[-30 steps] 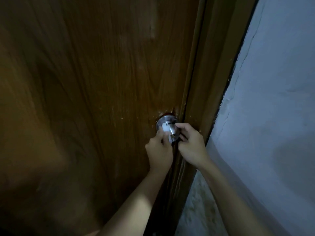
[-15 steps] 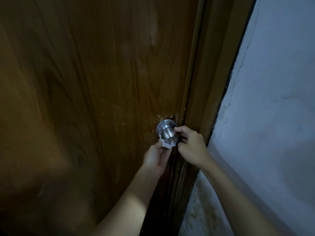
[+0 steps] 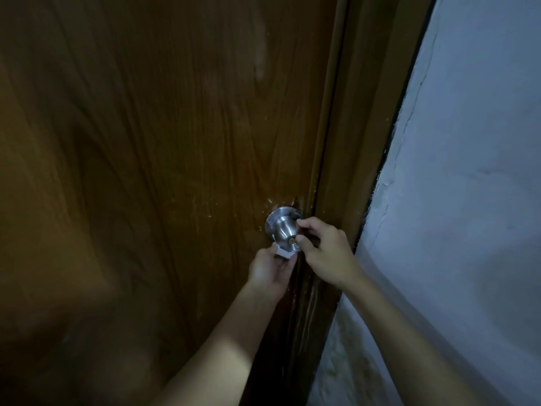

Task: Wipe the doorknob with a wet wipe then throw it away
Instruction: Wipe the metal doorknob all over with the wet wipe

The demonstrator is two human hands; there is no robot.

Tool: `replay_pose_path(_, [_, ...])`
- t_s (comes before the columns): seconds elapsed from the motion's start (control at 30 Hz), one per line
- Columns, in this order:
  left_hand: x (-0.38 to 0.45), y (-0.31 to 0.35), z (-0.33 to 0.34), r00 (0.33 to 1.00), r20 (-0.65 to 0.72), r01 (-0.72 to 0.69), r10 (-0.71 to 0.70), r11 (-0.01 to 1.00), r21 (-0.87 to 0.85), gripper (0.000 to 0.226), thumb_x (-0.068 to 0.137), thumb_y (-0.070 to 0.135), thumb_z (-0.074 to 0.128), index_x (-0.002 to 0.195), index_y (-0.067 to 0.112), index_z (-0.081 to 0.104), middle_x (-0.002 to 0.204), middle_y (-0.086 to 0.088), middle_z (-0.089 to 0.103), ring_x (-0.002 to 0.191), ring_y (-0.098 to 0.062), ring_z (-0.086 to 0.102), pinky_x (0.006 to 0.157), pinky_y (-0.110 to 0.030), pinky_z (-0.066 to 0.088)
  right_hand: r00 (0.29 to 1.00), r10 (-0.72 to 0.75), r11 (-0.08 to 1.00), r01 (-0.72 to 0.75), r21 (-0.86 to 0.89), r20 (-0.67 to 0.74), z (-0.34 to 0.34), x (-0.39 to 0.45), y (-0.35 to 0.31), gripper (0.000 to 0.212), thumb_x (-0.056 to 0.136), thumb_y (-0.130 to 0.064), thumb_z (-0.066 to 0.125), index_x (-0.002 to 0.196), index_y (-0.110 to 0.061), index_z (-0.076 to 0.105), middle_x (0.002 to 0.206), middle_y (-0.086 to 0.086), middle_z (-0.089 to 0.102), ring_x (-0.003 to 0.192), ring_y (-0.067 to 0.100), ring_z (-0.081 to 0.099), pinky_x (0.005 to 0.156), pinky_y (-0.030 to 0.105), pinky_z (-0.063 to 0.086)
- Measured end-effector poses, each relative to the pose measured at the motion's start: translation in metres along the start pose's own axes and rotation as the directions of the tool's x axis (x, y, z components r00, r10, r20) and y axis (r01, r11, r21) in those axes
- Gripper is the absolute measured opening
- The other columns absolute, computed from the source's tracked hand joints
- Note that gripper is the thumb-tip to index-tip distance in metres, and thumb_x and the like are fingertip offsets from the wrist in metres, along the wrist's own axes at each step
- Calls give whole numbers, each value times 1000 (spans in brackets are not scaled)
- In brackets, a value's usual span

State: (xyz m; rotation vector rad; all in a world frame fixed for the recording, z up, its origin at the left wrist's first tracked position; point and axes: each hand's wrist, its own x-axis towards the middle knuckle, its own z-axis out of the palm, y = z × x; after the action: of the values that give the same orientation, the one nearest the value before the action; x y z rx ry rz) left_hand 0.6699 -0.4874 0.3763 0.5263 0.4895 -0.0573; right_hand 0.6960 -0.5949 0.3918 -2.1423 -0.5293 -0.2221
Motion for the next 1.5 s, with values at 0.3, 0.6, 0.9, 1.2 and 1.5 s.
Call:
replay_pose_path(0.3, [2, -10, 8, 977, 198, 125, -81, 968, -218, 32, 96, 9, 29, 93, -5, 58, 73, -23, 72, 90, -27, 63, 91, -38, 46, 999, -12, 1000, 12, -2, -37, -2, 2, 3, 36, 88, -10, 55, 124, -14, 54, 120, 7, 63, 101, 5, 54, 72, -1, 39])
replay_pose_path(0.6, [-1, -16, -2, 980, 126, 176, -155, 969, -173, 27, 95, 11, 36, 91, -2, 59, 71, -14, 70, 73, -15, 61, 78, -26, 53, 996, 30, 980, -46, 194, 88, -7, -10, 3, 81, 73, -12, 74, 141, -21, 30, 139, -1, 46, 118, 3, 44, 94, 21, 45])
replay_pose_path(0.9, [-8, -5, 10, 987, 74, 144, -140, 988, -55, 25, 93, -1, 34, 89, -8, 58, 87, -20, 65, 81, -23, 62, 90, -34, 47, 998, 41, 979, -49, 197, 47, -11, -16, 2, 71, 81, -10, 67, 140, -20, 30, 136, 1, 49, 118, 6, 47, 98, 28, 44])
replay_pose_path(1.2, [-22, 8, -13, 957, 289, -123, 31, 944, 306, 28, 94, 20, 40, 107, 11, 64, 88, -6, 71, 89, -18, 63, 79, -32, 48, 935, -290, 957, 284, -58, -204, 10, -35, 0, 43, 74, -22, 73, 116, -20, 62, 114, -6, 58, 106, 2, 46, 86, 6, 36])
replay_pose_path(1.5, [-30, 27, -15, 914, 261, -403, 309, 635, 659, 29, 96, 25, 41, 95, 15, 67, 96, -5, 73, 85, -14, 67, 69, -26, 48, 846, -278, 957, 205, -205, -455, 6, -12, -9, 13, 74, -1, 69, 87, -3, 72, 88, 11, 71, 76, 8, 60, 70, -1, 41])
